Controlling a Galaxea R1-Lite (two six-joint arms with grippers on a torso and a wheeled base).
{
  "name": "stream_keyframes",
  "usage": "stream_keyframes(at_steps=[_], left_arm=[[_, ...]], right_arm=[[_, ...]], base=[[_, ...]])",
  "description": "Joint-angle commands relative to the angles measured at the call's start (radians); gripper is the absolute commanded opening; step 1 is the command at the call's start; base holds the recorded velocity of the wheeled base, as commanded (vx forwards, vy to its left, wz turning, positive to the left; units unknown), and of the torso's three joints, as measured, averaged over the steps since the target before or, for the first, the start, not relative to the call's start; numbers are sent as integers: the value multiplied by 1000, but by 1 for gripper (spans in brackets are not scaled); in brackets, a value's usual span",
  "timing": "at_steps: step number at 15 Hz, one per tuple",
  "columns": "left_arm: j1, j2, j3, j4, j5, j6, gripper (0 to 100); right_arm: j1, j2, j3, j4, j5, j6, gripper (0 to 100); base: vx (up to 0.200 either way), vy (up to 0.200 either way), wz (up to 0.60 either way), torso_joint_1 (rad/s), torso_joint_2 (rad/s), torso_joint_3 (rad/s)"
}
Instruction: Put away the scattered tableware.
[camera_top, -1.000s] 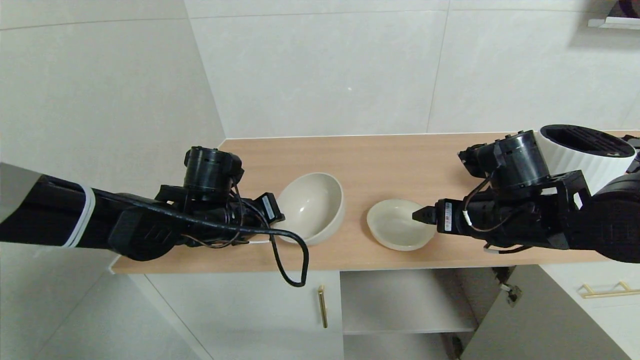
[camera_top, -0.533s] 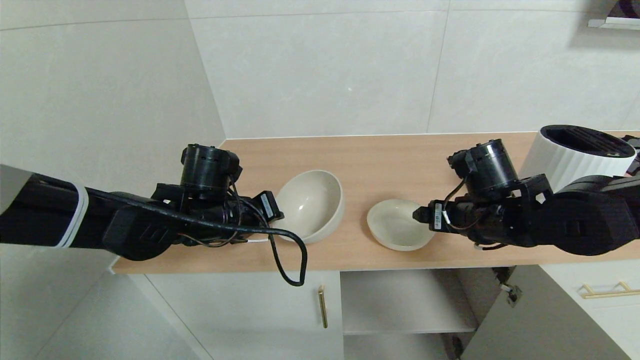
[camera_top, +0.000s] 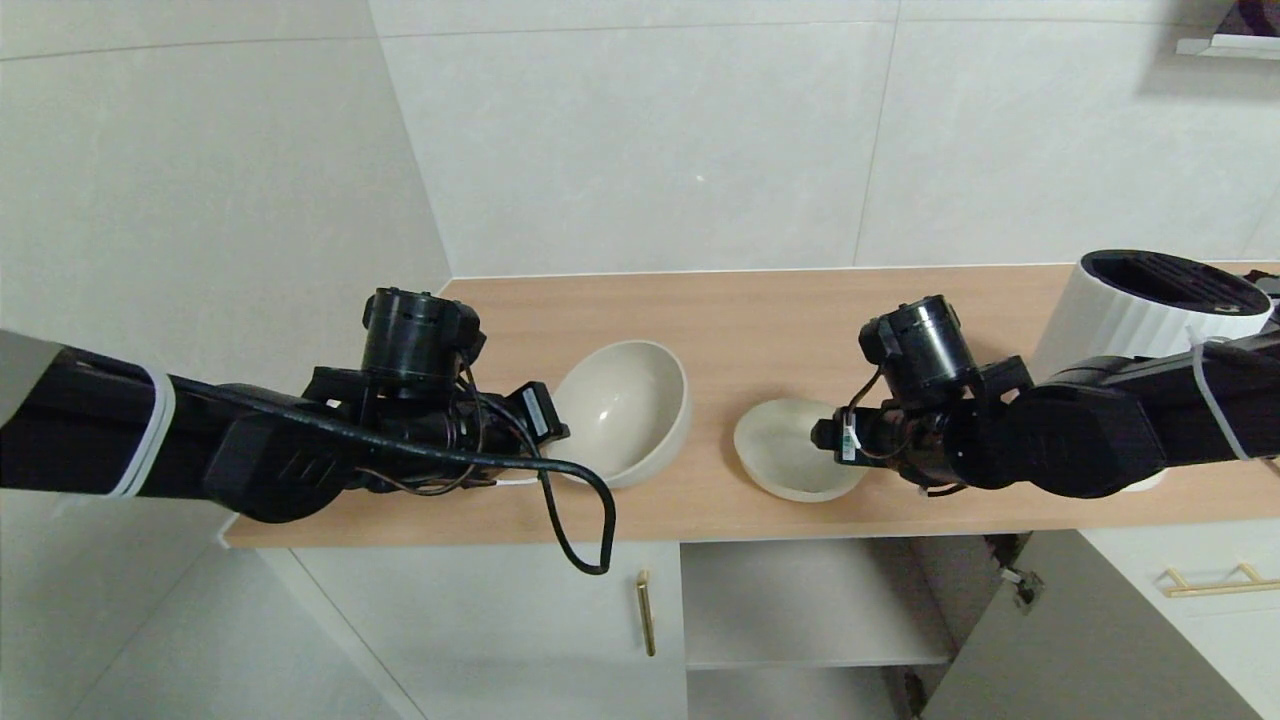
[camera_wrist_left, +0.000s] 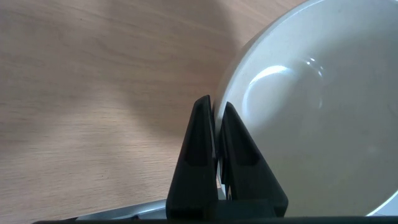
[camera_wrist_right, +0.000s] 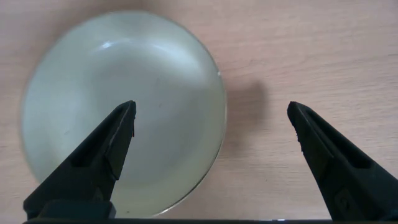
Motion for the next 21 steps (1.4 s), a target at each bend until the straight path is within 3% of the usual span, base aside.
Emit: stream_keyframes(at_steps=[1, 10, 11, 21], left_arm=[[0, -2, 1, 0, 0, -1, 0], [0, -2, 2, 1, 0, -1, 0], [0, -2, 2, 1, 0, -1, 0], [0, -5, 2, 3, -1, -1, 0]], right_arm=[[-1, 14, -2, -1, -2, 0, 100], [-3, 38, 1, 16, -2, -2, 100], [-3, 43, 1, 16, -2, -2, 0], [-1, 26, 2, 18, 0, 1, 0]], base=[[0, 0, 0, 0, 0, 0], [0, 0, 0, 0, 0, 0], [0, 0, 0, 0, 0, 0], [0, 0, 0, 0, 0, 0]])
